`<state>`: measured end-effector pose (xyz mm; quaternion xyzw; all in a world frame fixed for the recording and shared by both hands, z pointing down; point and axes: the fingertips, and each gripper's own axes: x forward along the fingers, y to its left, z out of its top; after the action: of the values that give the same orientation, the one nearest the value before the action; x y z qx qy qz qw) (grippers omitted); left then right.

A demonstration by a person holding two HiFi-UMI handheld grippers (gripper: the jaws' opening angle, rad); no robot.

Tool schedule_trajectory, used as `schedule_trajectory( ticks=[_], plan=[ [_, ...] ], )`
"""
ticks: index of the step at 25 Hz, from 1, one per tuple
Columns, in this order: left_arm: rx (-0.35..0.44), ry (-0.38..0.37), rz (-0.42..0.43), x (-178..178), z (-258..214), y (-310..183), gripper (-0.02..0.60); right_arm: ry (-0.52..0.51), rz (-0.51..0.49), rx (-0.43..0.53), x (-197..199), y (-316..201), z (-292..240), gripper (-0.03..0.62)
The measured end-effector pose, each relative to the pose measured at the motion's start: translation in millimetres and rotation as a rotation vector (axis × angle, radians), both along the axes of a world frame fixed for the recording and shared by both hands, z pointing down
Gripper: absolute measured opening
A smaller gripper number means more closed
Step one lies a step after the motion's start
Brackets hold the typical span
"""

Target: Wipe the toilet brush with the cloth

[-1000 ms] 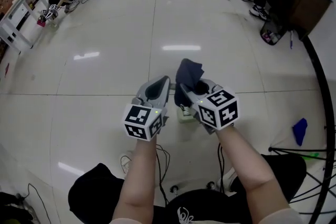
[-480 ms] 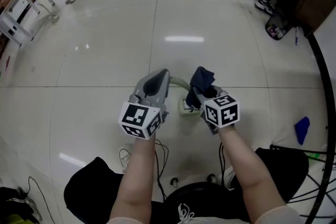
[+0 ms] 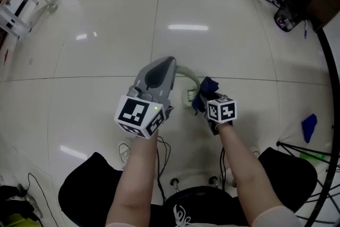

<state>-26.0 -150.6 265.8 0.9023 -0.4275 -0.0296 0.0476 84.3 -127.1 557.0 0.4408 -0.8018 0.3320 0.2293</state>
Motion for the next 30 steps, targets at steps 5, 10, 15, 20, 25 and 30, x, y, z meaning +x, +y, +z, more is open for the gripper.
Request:
schedule_trajectory(
  ticks=[5,10,15,20,25,30],
  plan=[
    [0.017,0.025,0.000,-2,0,4,0.006,-0.073,0.104,-0.054,4,12,4,0.060],
    [-0.005,0.073,0.020,1,-1,4,0.006,-0.073,0.138,0.113,16,8,-67,0.060],
    [-0.048,0.095,0.025,-6,5,4,0.006,-0.116,0.053,0.431,-14,32,-180,0.060],
    [-0.075,0.119,0.059,-7,4,4,0.006,0.065,-0.232,0.534,-86,61,-210,0.060],
    [-0.096,0.065,0.097,-4,4,10,0.005,0.132,-0.332,0.475,-127,57,-202,0.060],
    [-0.122,0.128,0.124,-5,3,15,0.005,0.060,-0.251,0.429,-137,40,-207,0.060]
  ],
)
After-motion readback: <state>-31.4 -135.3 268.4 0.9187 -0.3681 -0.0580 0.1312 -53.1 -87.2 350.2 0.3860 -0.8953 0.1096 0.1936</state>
